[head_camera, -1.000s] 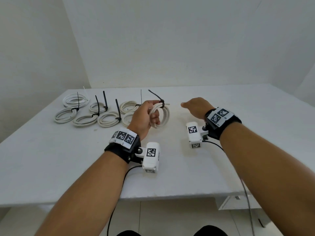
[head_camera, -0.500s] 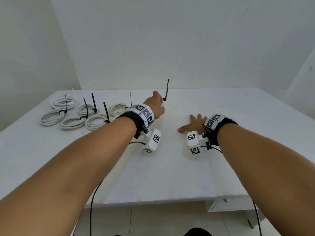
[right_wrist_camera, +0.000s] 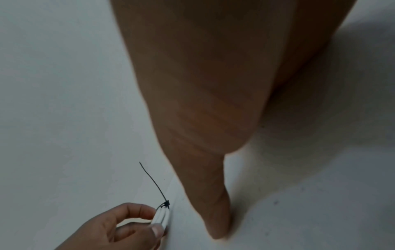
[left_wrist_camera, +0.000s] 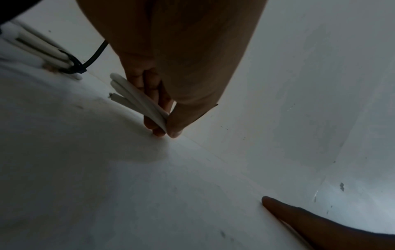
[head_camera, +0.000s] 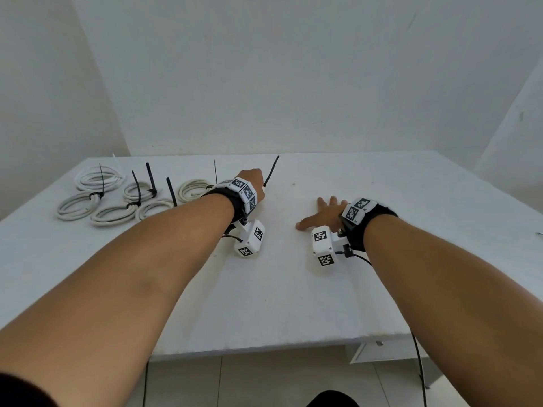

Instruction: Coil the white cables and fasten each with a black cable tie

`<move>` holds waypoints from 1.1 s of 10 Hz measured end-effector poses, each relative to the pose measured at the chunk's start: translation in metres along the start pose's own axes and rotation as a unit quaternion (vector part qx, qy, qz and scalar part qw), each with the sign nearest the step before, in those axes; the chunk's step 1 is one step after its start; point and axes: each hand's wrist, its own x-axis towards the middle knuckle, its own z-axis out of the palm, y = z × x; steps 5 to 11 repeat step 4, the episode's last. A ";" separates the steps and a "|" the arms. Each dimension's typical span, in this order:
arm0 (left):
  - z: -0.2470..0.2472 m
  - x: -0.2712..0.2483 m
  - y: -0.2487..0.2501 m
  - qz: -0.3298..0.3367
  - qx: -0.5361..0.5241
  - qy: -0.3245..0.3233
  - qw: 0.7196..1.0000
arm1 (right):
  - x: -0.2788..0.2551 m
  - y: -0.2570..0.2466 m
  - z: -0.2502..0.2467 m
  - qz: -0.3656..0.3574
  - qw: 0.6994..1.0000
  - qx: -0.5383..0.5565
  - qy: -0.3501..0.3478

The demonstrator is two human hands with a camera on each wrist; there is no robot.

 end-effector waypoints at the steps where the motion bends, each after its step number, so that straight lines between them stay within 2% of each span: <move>1: -0.001 -0.001 0.001 -0.002 0.003 -0.006 1.000 | 0.001 0.000 0.001 0.001 1.000 0.002 0.006; 3: -0.006 -0.006 0.002 -0.014 -0.033 -0.015 0.999 | 0.005 0.000 0.003 0.013 1.000 0.004 0.005; 4: -0.009 -0.005 0.005 -0.017 -0.071 0.021 0.997 | 0.003 0.000 0.002 0.004 1.000 0.024 0.002; 11: -0.009 -0.005 0.005 -0.017 -0.071 0.021 0.997 | 0.003 0.000 0.002 0.004 1.000 0.024 0.002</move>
